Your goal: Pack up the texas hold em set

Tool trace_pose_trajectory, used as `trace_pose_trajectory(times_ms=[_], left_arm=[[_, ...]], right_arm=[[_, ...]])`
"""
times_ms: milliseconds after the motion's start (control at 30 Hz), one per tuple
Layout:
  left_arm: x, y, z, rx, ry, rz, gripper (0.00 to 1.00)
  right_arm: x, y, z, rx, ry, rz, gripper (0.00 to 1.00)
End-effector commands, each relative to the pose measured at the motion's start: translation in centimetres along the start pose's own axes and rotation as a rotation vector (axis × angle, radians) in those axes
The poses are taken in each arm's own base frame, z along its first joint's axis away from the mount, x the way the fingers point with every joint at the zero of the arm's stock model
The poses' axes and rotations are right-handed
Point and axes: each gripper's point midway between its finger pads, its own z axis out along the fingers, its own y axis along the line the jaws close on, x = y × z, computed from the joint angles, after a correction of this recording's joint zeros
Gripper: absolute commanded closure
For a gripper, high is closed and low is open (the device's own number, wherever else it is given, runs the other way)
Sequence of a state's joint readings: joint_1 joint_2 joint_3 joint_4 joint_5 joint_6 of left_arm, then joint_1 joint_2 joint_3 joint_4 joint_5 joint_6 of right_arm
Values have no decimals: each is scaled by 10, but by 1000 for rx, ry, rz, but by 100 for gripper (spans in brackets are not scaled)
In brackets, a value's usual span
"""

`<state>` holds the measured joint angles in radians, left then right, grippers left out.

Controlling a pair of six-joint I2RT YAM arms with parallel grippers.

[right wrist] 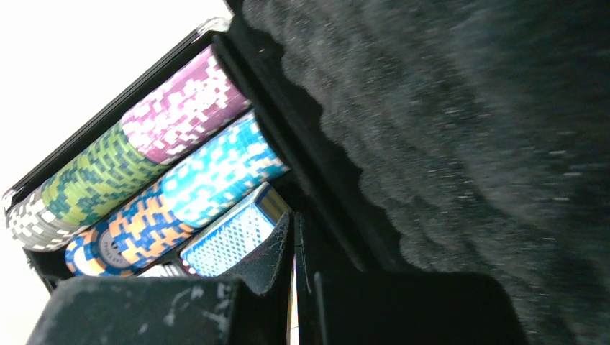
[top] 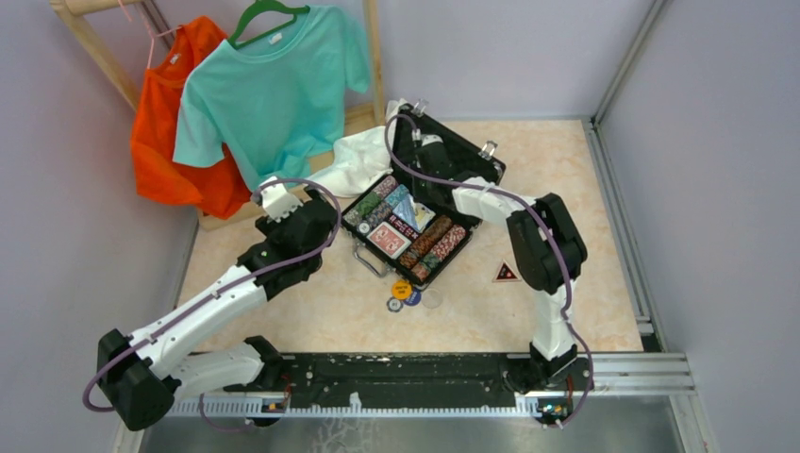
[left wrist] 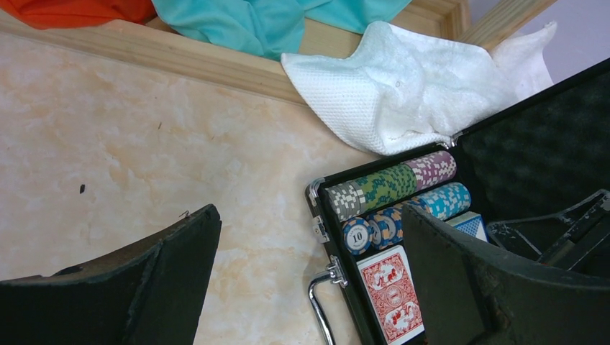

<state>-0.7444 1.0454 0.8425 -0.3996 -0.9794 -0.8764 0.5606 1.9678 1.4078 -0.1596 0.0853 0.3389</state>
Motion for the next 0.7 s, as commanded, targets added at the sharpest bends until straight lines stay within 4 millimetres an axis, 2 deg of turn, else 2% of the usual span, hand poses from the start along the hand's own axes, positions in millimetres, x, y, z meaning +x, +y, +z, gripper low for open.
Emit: trace_pose_trajectory(times_ms=[0, 133, 300, 533, 667], left_arm=[[2, -3, 1, 22, 8, -7, 0], [0, -2, 0, 25, 5, -10, 0], [2, 0, 1, 30, 11, -13, 0], [5, 2, 3, 25, 15, -9, 0], [8, 3, 4, 25, 21, -7, 0]], right_arm=[[10, 26, -10, -43, 16, -44, 100], [15, 26, -12, -30, 17, -48, 100], [1, 22, -20, 0, -20, -58, 100], [-29, 44, -43, -36, -91, -90, 100], [-27, 48, -41, -53, -85, -86, 100]])
